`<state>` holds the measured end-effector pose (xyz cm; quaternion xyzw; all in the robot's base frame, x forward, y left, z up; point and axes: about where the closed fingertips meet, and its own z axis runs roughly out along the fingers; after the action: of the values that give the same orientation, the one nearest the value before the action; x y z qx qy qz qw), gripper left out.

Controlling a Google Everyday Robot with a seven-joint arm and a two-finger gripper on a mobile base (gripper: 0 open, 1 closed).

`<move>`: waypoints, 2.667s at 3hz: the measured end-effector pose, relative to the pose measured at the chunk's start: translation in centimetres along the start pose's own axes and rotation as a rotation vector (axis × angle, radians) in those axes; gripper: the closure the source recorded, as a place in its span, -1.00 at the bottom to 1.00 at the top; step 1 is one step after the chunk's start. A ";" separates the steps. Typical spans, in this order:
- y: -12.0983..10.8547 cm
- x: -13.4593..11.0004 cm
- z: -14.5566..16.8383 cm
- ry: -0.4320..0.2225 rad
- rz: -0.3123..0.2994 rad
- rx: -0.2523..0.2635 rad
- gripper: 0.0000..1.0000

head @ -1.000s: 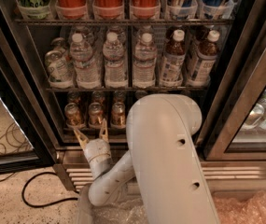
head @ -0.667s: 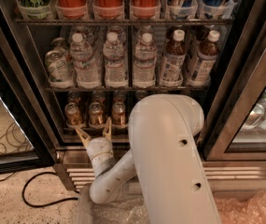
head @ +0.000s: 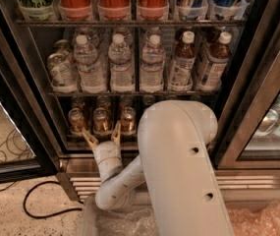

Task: Pick orange can from bottom shelf of fridge

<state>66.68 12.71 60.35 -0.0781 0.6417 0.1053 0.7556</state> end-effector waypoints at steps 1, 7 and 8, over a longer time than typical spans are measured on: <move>0.2 0.1 0.5 -0.005 0.008 -0.002 -0.76; -2.6 0.6 3.7 -0.029 0.026 0.073 -0.70; -2.9 0.6 3.8 -0.031 0.023 0.079 -0.03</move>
Offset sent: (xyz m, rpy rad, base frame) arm 0.0166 0.0082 0.0026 0.0391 -0.0256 0.0013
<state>71.14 10.94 60.33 -0.0390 0.6346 0.0896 0.7666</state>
